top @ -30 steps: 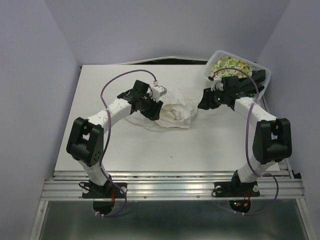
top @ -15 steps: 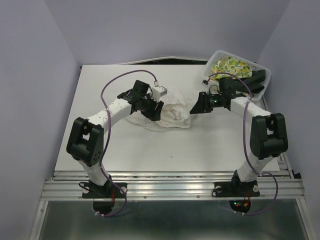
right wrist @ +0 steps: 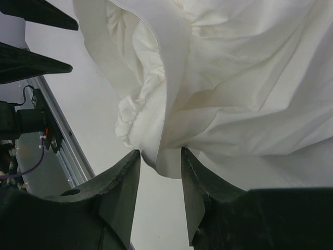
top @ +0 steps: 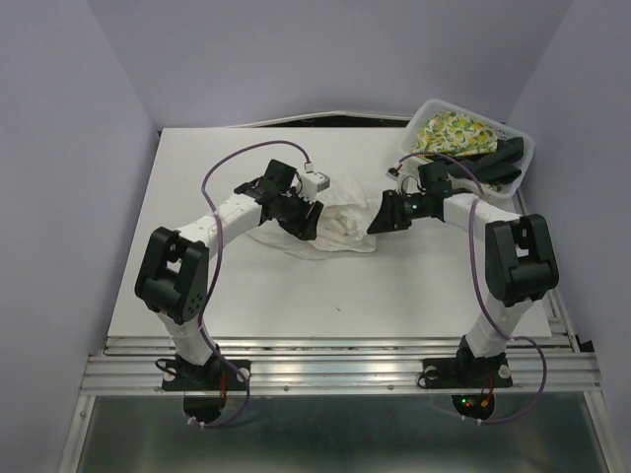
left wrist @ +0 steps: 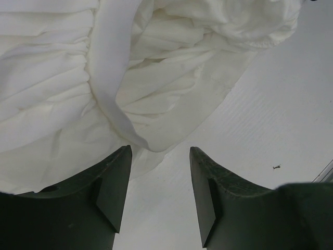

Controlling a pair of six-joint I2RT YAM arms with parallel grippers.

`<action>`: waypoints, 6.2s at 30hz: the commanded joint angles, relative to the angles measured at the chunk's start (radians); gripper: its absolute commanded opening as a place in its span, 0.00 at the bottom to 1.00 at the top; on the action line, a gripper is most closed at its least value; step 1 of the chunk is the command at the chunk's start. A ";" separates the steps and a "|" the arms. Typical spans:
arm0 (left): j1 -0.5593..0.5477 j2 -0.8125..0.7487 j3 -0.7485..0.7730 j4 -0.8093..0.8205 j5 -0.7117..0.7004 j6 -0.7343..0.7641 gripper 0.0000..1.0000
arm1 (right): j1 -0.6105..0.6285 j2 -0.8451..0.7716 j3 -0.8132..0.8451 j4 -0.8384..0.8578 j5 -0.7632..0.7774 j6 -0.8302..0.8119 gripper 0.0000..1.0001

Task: Fold and stack the skirts
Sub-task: Flatten the skirt out

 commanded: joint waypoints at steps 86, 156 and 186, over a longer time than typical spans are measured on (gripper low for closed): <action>0.287 0.230 0.865 0.255 -0.662 0.083 0.00 | 0.150 0.454 1.231 0.397 1.295 -0.362 0.01; 0.383 0.183 0.305 0.970 -0.297 0.254 0.00 | 0.102 0.372 0.682 0.913 0.815 -0.339 0.01; 0.119 -0.461 -0.734 0.598 -0.199 0.859 0.56 | 0.343 -0.207 -0.439 0.657 0.573 -0.997 0.65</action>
